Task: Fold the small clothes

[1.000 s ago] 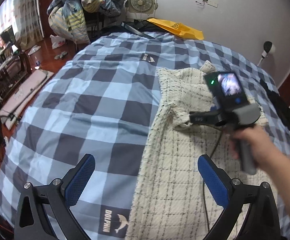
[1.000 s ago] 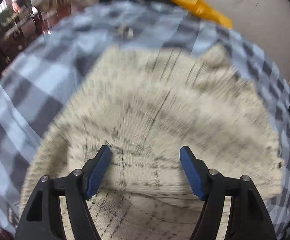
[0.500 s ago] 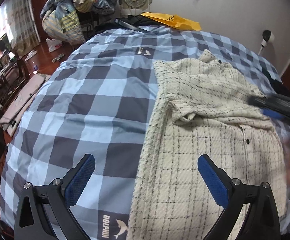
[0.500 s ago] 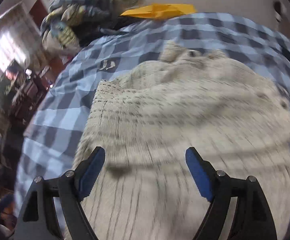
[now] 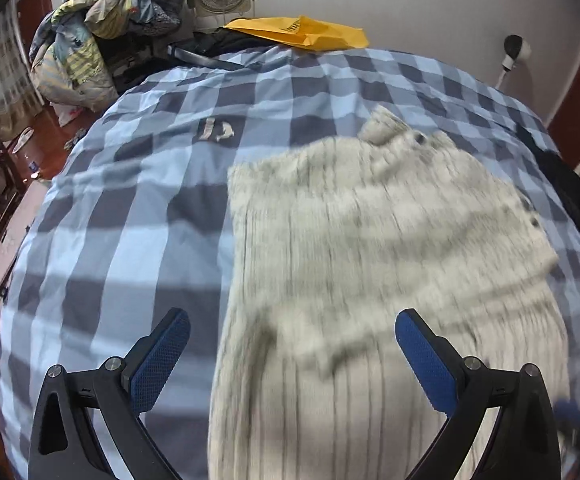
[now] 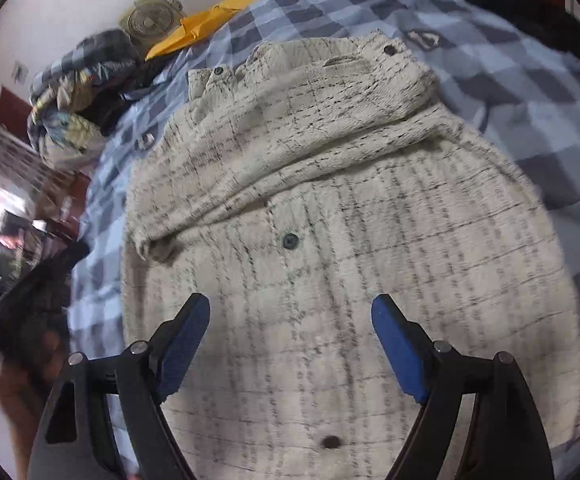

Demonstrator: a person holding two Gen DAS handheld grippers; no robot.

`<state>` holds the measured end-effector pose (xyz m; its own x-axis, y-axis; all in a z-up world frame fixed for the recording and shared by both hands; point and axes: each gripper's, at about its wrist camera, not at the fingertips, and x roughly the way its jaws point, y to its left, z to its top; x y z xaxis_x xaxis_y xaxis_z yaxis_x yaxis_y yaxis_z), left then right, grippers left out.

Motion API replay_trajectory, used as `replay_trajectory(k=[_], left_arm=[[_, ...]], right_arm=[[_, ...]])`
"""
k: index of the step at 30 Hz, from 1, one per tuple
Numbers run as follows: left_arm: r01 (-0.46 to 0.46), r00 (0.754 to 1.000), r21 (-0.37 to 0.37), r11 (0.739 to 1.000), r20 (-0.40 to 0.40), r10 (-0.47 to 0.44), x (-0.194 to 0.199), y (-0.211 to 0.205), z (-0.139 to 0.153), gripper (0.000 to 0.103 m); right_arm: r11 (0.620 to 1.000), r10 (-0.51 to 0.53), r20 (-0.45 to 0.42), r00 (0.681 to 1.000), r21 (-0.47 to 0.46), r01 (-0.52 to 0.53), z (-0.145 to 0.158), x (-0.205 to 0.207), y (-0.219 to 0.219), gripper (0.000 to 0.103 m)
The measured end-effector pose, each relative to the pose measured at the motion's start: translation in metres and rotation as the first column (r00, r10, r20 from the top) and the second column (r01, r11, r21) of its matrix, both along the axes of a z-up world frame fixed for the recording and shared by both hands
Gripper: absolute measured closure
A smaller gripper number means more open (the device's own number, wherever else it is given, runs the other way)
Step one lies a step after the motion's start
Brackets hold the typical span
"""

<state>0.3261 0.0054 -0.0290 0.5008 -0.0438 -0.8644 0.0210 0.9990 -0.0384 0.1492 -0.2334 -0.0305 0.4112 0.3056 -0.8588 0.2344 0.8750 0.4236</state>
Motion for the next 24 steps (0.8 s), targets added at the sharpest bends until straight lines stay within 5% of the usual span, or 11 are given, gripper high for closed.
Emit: replay_trajectory(k=[6, 11, 15, 19, 22, 24], left_arm=[[-0.087, 0.995, 0.005, 0.996, -0.044, 0.087, 0.078, 0.004, -0.031, 0.0], [-0.084, 0.979, 0.177, 0.981, -0.166, 0.114, 0.107, -0.009, -0.082, 0.001], [-0.053, 0.974, 0.212, 0.976, -0.203, 0.098, 0.104, -0.014, -0.117, 0.0], [-0.101, 0.975, 0.171, 0.98, -0.178, 0.131, 0.102, -0.005, -0.101, 0.002], [-0.136, 0.987, 0.21, 0.968, -0.052, 0.15, 0.096, -0.008, -0.06, 0.006], [-0.126, 0.992, 0.169, 0.977, 0.024, 0.124, 0.091, -0.018, -0.032, 0.005]], right_arm=[[0.997, 0.033, -0.003, 0.999, 0.069, -0.033, -0.004, -0.011, 0.002, 0.022], [0.999, 0.003, 0.013, 1.0, 0.039, -0.004, -0.002, -0.011, -0.009, 0.022], [0.998, -0.025, 0.008, 1.0, 0.065, 0.025, -0.005, -0.011, -0.017, 0.022], [0.997, -0.034, 0.01, 0.999, 0.067, 0.033, -0.004, -0.011, -0.019, 0.022], [0.996, -0.038, 0.017, 0.999, 0.082, 0.036, -0.001, -0.013, -0.02, 0.022], [0.996, -0.037, 0.025, 0.999, 0.084, 0.035, 0.001, -0.014, -0.018, 0.022]])
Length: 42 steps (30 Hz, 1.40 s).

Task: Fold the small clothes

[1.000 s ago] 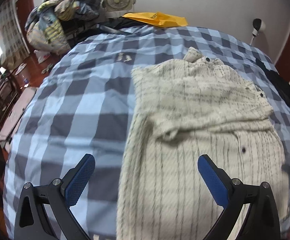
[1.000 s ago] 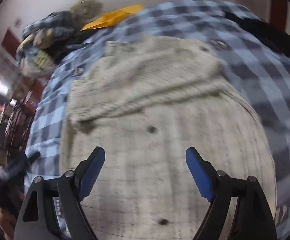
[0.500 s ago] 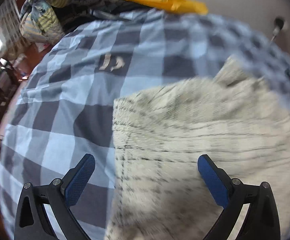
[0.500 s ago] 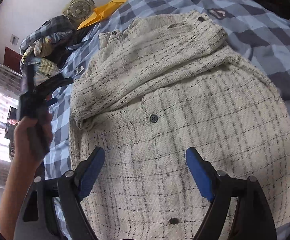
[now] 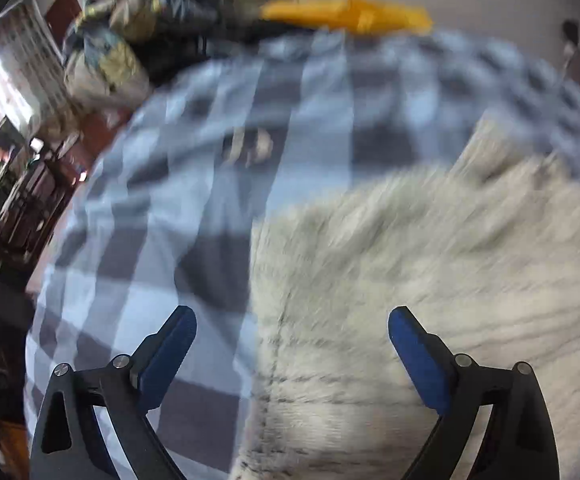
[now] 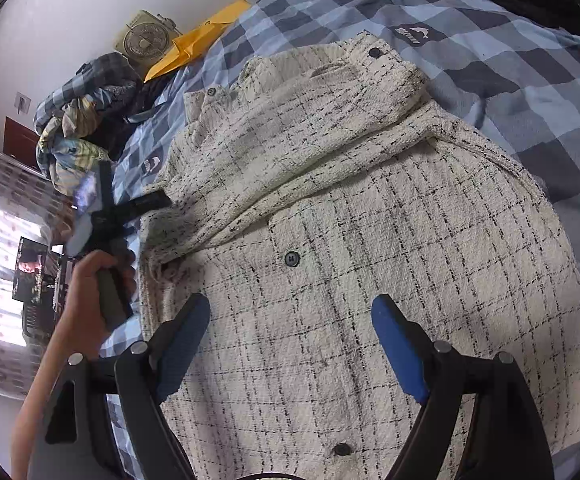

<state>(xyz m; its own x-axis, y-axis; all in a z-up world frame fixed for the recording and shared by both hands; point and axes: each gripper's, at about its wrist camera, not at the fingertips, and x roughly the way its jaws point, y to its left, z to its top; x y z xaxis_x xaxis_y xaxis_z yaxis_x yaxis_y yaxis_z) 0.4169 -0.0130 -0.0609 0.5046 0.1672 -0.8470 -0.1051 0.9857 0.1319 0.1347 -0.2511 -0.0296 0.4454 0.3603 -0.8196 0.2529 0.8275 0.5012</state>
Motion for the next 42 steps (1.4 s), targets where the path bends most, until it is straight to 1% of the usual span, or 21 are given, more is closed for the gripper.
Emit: replay_trajectory(k=[2, 3, 5, 7, 10, 11, 13, 14, 17, 18, 22, 24, 26, 28, 32, 34, 36, 38, 40, 41, 42], left_arm=[[0.053, 0.998, -0.075, 0.996, 0.028, -0.051, -0.001, -0.015, 0.017, 0.004], [0.084, 0.996, -0.114, 0.99, 0.017, -0.083, 0.001, -0.026, 0.02, 0.004], [0.134, 0.989, -0.156, 0.979, -0.033, -0.141, 0.007, -0.051, 0.018, 0.004], [0.167, 0.981, -0.163, 0.972, -0.067, -0.18, 0.014, -0.078, 0.007, 0.004], [0.19, 0.975, -0.144, 0.971, -0.092, -0.205, 0.017, -0.114, -0.01, 0.004], [0.198, 0.971, -0.15, 0.969, -0.104, -0.215, 0.017, -0.125, -0.018, 0.004], [0.223, 0.964, -0.197, 0.955, -0.099, -0.245, 0.02, -0.14, -0.027, 0.004], [0.219, 0.965, -0.186, 0.958, -0.101, -0.24, 0.02, -0.146, -0.029, 0.004], [0.195, 0.966, -0.089, 0.977, -0.154, -0.207, 0.025, -0.157, -0.048, 0.003], [0.185, 0.963, -0.079, 0.98, -0.185, -0.197, 0.028, -0.158, -0.058, 0.001], [0.149, 0.966, -0.127, 0.981, -0.194, -0.172, 0.029, -0.152, -0.067, 0.0], [0.161, 0.965, -0.143, 0.976, -0.187, -0.187, 0.027, -0.151, -0.058, 0.0], [0.16, 0.971, -0.209, 0.965, -0.14, -0.192, 0.019, -0.143, -0.038, 0.0], [0.154, 0.979, -0.29, 0.945, -0.083, -0.185, 0.003, -0.13, -0.011, 0.0], [0.155, 0.98, -0.408, 0.9, -0.049, -0.191, -0.045, -0.094, 0.037, 0.0], [0.154, 0.982, -0.428, 0.891, -0.035, -0.186, -0.072, -0.074, 0.053, 0.0], [0.148, 0.986, -0.403, 0.903, -0.011, -0.166, -0.109, -0.046, 0.071, 0.0], [0.134, 0.99, -0.315, 0.939, 0.01, -0.138, -0.142, -0.019, 0.082, 0.0], [0.101, 0.995, -0.198, 0.975, 0.022, -0.098, -0.174, 0.001, 0.089, 0.0], [0.073, 0.997, -0.107, 0.992, 0.025, -0.07, -0.198, 0.013, 0.093, 0.0], [0.048, 0.999, -0.034, 0.998, 0.026, -0.047, -0.22, 0.021, 0.095, 0.0]], right_arm=[[1.0, 0.002, 0.004, 1.0, 0.0, -0.002, 0.001, 0.0, 0.002, 0.022], [1.0, 0.006, 0.004, 1.0, 0.002, -0.006, 0.0, 0.0, 0.004, 0.022], [1.0, 0.011, 0.001, 1.0, 0.005, -0.011, -0.001, 0.001, 0.005, 0.022], [1.0, 0.01, 0.0, 1.0, 0.0, -0.01, -0.001, 0.001, 0.006, 0.022], [1.0, 0.001, 0.001, 1.0, -0.004, -0.001, -0.001, 0.002, 0.003, 0.022], [1.0, -0.006, 0.002, 1.0, -0.001, 0.006, -0.001, 0.002, 0.0, 0.022], [1.0, -0.019, 0.004, 1.0, 0.009, 0.019, -0.001, 0.002, -0.004, 0.022], [1.0, -0.025, 0.006, 1.0, 0.017, 0.025, -0.001, 0.002, -0.006, 0.022], [0.999, -0.036, 0.008, 0.999, 0.029, 0.036, 0.0, 0.002, -0.01, 0.022], [0.999, -0.036, 0.007, 0.999, 0.033, 0.036, -0.001, 0.002, -0.011, 0.022], [0.999, -0.034, 0.008, 0.999, 0.039, 0.034, -0.001, 0.004, -0.01, 0.022], [0.999, -0.029, 0.015, 0.999, 0.035, 0.028, 0.0, 0.004, -0.01, 0.022], [1.0, -0.024, 0.02, 1.0, 0.016, 0.023, 0.001, 0.005, -0.011, 0.022], [0.999, -0.035, 0.022, 0.999, 0.01, 0.035, 0.001, 0.005, -0.016, 0.022], [0.997, -0.076, 0.031, 0.997, 0.038, 0.075, 0.003, 0.003, -0.031, 0.022], [0.995, -0.096, 0.037, 0.995, 0.029, 0.095, 0.006, 0.002, -0.036, 0.022], [0.993, -0.114, 0.035, 0.993, 0.014, 0.113, 0.007, 0.0, -0.041, 0.022], [0.992, -0.126, 0.038, 0.991, 0.019, 0.125, 0.008, -0.003, -0.046, 0.022], [0.992, -0.122, 0.043, 0.992, 0.02, 0.121, 0.01, -0.009, -0.045, 0.022], [0.994, -0.113, 0.049, 0.992, 0.018, 0.112, 0.011, -0.012, -0.044, 0.022], [0.995, -0.102, 0.052, 0.993, 0.007, 0.102, 0.011, -0.014, -0.042, 0.022]])
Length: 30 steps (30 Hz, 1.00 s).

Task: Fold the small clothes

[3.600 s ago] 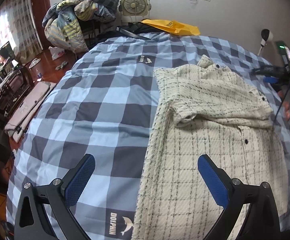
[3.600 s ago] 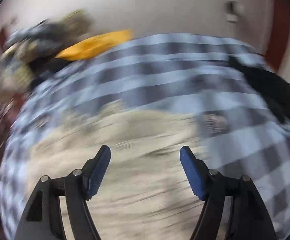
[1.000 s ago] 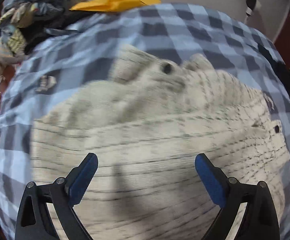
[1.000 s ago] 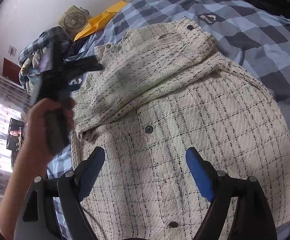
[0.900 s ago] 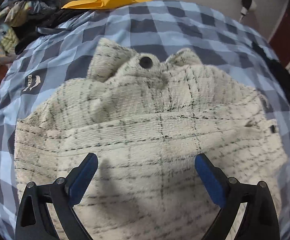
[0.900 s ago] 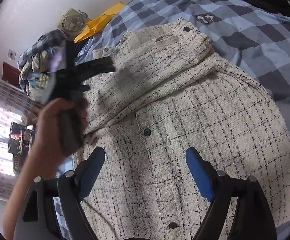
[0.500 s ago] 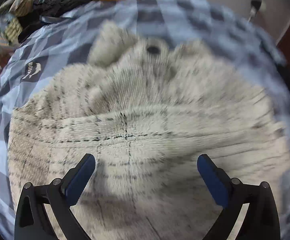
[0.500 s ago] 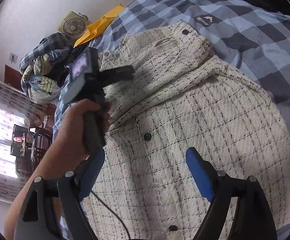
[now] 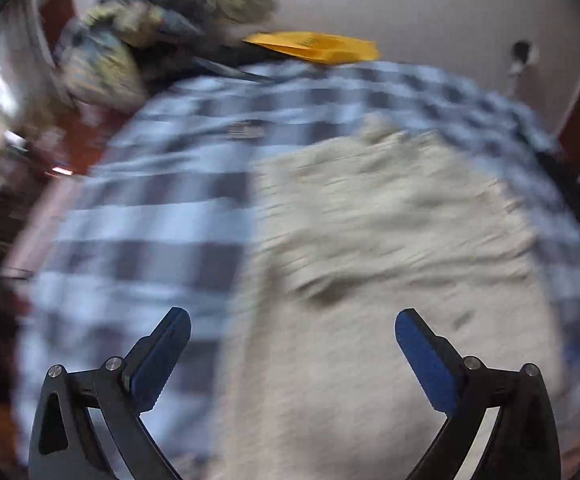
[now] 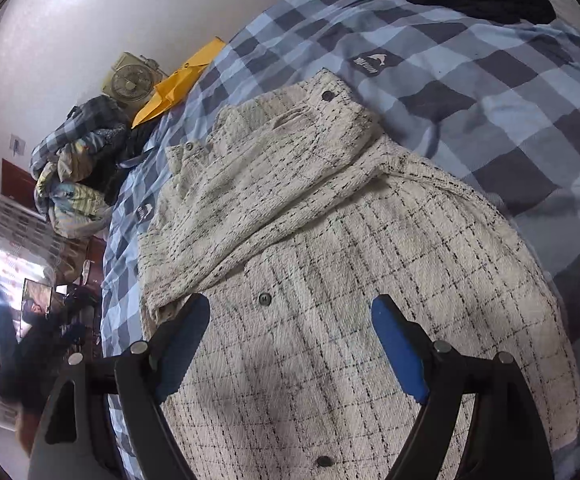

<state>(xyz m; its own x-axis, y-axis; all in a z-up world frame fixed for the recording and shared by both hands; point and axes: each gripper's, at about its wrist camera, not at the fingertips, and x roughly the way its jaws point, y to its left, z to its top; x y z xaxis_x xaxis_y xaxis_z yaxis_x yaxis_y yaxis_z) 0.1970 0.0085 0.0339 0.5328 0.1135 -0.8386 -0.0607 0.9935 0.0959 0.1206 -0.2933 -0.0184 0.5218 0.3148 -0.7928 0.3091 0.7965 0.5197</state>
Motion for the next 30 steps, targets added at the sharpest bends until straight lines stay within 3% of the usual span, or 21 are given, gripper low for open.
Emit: replay_trajectory(k=[2, 4, 9, 13, 15, 18, 19, 23, 26, 30], left_arm=[[-0.025, 1.0, 0.095, 0.995, 0.017, 0.024, -0.037, 0.012, 0.004, 0.0], [-0.027, 0.999, 0.106, 0.994, 0.033, 0.023, -0.071, 0.023, 0.008, 0.0], [-0.019, 0.997, -0.074, 0.997, 0.075, 0.025, -0.135, 0.043, 0.024, 0.0], [-0.018, 0.992, -0.083, 0.996, 0.125, 0.028, -0.159, 0.053, 0.023, 0.0], [-0.053, 0.994, -0.076, 0.996, 0.091, 0.06, -0.16, 0.063, 0.008, 0.0], [-0.07, 0.997, -0.176, 0.982, 0.012, 0.073, -0.16, 0.083, -0.018, 0.0], [-0.085, 0.996, -0.161, 0.983, 0.002, 0.086, -0.163, 0.085, -0.023, 0.0], [-0.134, 0.991, 0.053, 0.99, 0.017, 0.133, -0.167, 0.087, -0.038, 0.002], [-0.111, 0.994, 0.02, 0.994, -0.015, 0.111, -0.17, 0.09, -0.049, 0.001], [-0.049, 0.999, -0.049, 0.998, 0.004, 0.049, -0.176, 0.084, -0.054, 0.0]], right_arm=[[0.998, 0.052, -0.001, 0.999, -0.042, -0.052, 0.003, -0.004, 0.008, 0.022], [0.99, 0.106, 0.023, 0.994, -0.09, -0.104, 0.014, -0.014, 0.015, 0.022], [0.967, 0.139, 0.176, 0.974, -0.236, -0.095, 0.06, -0.061, 0.024, 0.022], [0.913, 0.191, 0.208, 0.959, -0.398, -0.095, 0.09, -0.096, 0.02, 0.022], [0.874, 0.25, 0.144, 0.957, -0.458, -0.159, 0.097, -0.106, 0.017, 0.022], [0.867, 0.22, 0.088, 0.972, -0.474, -0.153, 0.095, -0.116, 0.001, 0.022], [0.865, 0.212, 0.077, 0.974, -0.479, -0.15, 0.094, -0.119, -0.001, 0.022], [0.832, 0.195, 0.005, 0.981, -0.53, -0.162, 0.092, -0.13, -0.023, 0.022], [0.833, 0.197, -0.062, 0.978, -0.515, -0.201, 0.087, -0.134, -0.045, 0.022], [0.864, 0.179, -0.148, 0.973, -0.45, -0.227, 0.065, -0.138, -0.076, 0.022]])
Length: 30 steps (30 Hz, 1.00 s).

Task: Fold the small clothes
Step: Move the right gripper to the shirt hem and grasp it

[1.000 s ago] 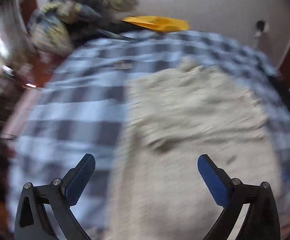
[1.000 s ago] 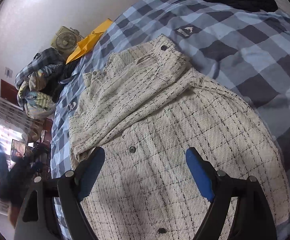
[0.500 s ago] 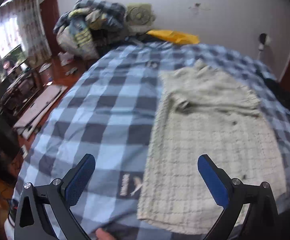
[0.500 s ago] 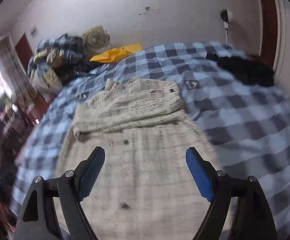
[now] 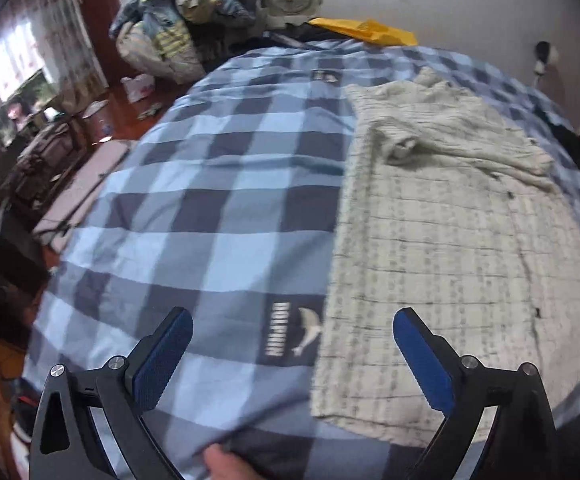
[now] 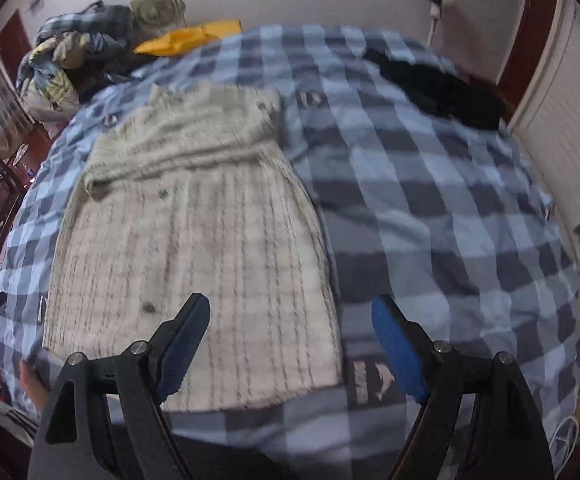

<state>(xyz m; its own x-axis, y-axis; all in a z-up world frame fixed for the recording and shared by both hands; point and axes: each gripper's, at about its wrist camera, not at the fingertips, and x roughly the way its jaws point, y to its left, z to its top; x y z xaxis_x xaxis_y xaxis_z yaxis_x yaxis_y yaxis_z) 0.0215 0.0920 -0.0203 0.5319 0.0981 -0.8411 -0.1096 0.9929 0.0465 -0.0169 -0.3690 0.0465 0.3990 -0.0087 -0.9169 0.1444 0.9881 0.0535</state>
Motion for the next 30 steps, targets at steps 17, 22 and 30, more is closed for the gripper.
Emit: replay_trajectory(k=[17, 22, 30], left_arm=[[-0.024, 0.984, -0.049, 0.998, -0.178, 0.015, 0.008, 0.004, -0.028, 0.0], [-0.056, 0.978, -0.02, 0.998, -0.204, 0.051, 0.011, 0.007, -0.033, 0.0], [0.045, 0.976, -0.072, 0.996, -0.211, -0.06, 0.012, 0.0, -0.033, 0.0]], right_arm=[[0.946, 0.006, -0.394, 0.919, 0.3, 0.122, -0.15, -0.005, -0.039, 0.024], [0.934, 0.006, -0.431, 0.903, 0.325, 0.149, -0.165, -0.005, -0.033, 0.04], [0.913, 0.006, -0.433, 0.901, 0.37, 0.171, -0.17, -0.005, -0.021, 0.097]])
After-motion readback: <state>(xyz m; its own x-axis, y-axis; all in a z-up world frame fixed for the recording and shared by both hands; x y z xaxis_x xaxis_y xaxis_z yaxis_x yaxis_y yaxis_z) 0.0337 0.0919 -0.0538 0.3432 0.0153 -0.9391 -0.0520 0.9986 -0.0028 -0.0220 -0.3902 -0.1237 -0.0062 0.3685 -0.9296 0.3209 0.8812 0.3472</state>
